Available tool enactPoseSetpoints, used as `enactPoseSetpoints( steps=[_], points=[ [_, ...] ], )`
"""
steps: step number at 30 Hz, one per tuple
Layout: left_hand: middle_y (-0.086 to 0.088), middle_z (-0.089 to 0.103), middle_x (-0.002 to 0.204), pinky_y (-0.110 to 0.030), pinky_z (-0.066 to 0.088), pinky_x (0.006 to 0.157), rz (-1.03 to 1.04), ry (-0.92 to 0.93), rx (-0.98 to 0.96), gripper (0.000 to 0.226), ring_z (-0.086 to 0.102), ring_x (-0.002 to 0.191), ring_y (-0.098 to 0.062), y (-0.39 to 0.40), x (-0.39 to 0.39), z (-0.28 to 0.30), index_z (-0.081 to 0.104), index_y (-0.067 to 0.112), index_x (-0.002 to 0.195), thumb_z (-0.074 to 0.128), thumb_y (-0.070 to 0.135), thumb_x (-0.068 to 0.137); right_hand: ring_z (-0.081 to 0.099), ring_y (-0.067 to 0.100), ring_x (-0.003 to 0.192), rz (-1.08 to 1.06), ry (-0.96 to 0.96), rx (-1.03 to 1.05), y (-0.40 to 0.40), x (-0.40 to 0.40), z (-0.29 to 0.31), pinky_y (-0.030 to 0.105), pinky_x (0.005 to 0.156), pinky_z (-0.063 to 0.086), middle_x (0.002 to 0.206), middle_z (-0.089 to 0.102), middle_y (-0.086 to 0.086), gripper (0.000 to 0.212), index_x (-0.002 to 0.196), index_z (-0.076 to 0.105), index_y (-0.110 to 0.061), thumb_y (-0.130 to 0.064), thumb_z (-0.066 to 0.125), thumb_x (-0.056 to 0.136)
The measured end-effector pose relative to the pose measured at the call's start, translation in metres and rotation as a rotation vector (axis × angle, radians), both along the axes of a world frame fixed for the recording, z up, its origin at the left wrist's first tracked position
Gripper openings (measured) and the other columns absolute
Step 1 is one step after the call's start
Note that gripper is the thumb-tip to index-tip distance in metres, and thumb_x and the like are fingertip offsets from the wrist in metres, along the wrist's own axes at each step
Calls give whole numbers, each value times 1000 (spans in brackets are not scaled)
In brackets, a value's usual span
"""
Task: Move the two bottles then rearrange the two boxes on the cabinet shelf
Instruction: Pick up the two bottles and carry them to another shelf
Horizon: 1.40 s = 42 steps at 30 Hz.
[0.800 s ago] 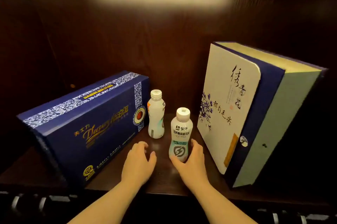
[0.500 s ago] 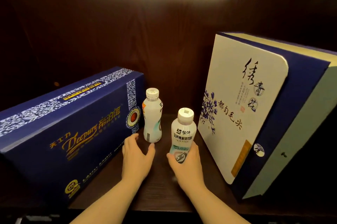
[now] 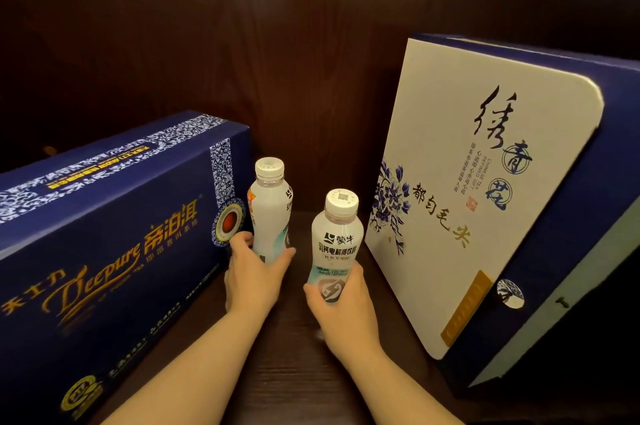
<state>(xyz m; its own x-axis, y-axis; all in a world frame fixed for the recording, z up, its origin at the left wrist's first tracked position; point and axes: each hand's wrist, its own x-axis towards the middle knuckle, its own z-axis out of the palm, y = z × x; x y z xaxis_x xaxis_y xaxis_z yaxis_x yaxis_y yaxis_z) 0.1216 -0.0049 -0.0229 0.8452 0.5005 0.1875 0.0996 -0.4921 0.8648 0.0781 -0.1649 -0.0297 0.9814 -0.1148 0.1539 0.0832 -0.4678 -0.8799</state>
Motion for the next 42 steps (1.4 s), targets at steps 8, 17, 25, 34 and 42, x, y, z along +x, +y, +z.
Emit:
enactPoseSetpoints(
  steps=[8, 17, 25, 34, 42],
  points=[
    [20, 54, 103, -26, 48, 67, -208, -20, -112, 64, 58, 92, -1, 10, -17, -1, 34, 40, 115, 80, 45, 71, 58, 3, 107, -3, 3, 0, 0, -2, 2, 22, 81, 48, 110, 52, -26, 72, 136, 42, -35, -49, 77, 74],
    [27, 54, 114, -11, 43, 74, -401, 44, -123, 72, 57, 95, 17, 21, -47, 6, 30, 55, 118, 73, 53, 61, 60, 7, 107, 17, -11, 4, -2, -4, 5, 26, 80, 48, 114, 56, -19, 69, 136, 45, -33, -43, 78, 77],
    [22, 55, 127, -6, 46, 75, -491, 68, -108, 82, 54, 107, 19, 26, -64, 6, 25, 55, 125, 78, 36, 65, 62, 11, 108, 45, -6, -5, -2, -9, 6, 33, 84, 53, 121, 63, -12, 68, 136, 45, -33, -45, 77, 77],
    [20, 60, 121, -20, 50, 82, -487, 48, -108, 77, 61, 104, 8, 23, -70, 5, 35, 61, 112, 88, 51, 57, 60, 4, 106, 103, -25, 0, -3, -12, 6, 23, 78, 48, 111, 57, -24, 70, 135, 44, -38, -52, 76, 75],
    [25, 60, 120, -14, 46, 83, -427, 3, -61, 65, 56, 107, 14, 26, -73, 3, 43, 60, 115, 81, 54, 62, 60, -1, 109, 171, 3, -7, -5, -15, 6, 22, 80, 48, 119, 60, -23, 65, 131, 41, -46, -56, 70, 73]
  ],
)
